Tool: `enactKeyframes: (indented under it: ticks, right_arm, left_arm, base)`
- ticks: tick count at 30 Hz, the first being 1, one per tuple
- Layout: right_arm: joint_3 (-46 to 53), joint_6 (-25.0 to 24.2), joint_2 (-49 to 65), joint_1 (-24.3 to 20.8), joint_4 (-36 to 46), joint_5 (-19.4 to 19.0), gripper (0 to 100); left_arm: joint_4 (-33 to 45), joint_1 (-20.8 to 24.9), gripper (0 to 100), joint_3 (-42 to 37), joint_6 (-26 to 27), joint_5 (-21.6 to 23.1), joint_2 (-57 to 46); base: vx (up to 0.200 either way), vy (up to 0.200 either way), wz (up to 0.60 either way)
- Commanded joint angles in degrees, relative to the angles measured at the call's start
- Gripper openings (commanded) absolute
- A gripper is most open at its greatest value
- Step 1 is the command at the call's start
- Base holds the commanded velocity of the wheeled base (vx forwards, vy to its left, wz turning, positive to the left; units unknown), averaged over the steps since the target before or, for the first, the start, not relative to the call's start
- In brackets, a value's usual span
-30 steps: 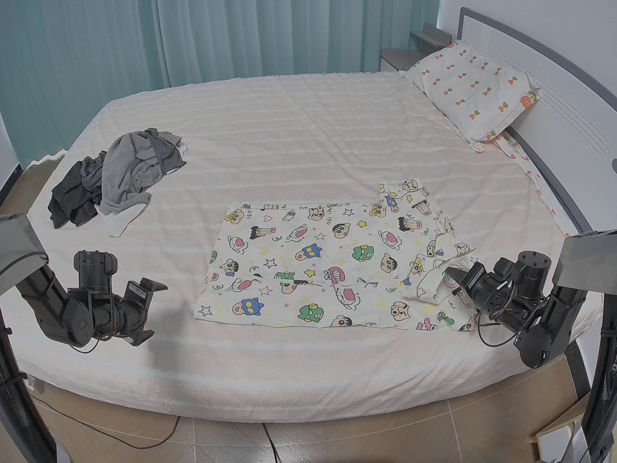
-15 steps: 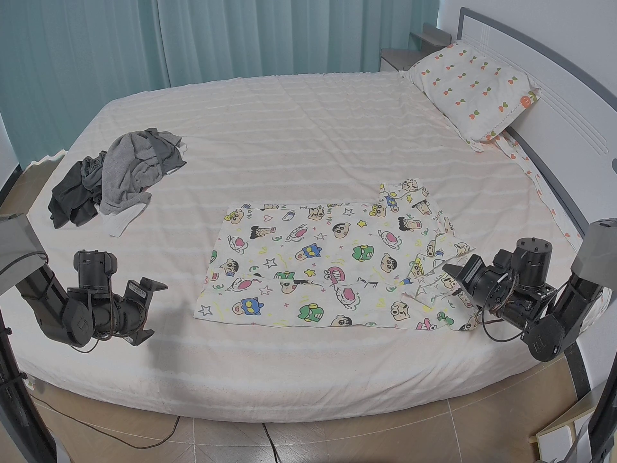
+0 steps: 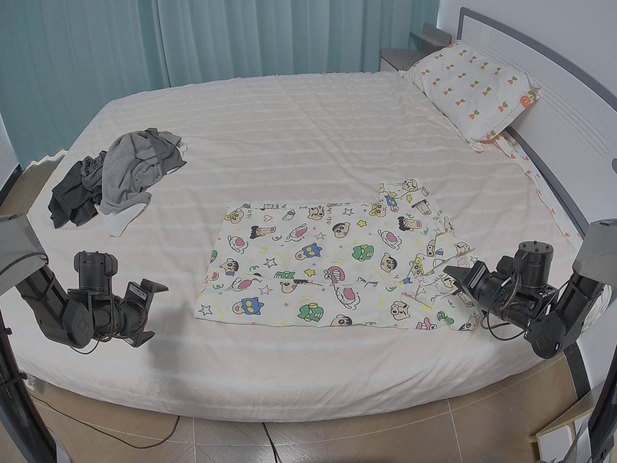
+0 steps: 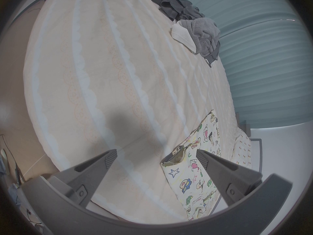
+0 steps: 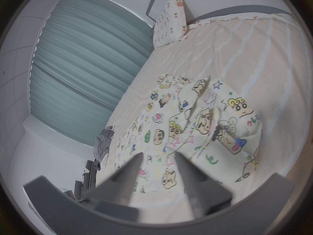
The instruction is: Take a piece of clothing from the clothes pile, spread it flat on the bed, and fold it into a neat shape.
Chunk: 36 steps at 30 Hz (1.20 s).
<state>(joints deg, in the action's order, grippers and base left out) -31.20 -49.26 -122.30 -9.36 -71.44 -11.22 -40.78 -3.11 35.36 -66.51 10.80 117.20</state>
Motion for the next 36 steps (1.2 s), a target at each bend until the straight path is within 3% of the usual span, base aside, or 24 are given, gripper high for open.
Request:
enactKeyframes:
  ticks: [1, 36]
  right_arm:
    - [-2.2, -0.3, -7.7, 1.2, -2.2, -0.2, 100]
    - [-12.9, -0.1, -16.9, 3.4, -4.4, 0.8, 100]
  left_arm:
    - [0.0, 0.2, 100, 0.1, 0.1, 0.0, 0.2]
    - [0.1, 0.9, 100, -0.1, -0.1, -0.4, 0.7]
  base:
    - [0.0, 0.0, 0.0]
    - [0.0, 0.0, 0.0]
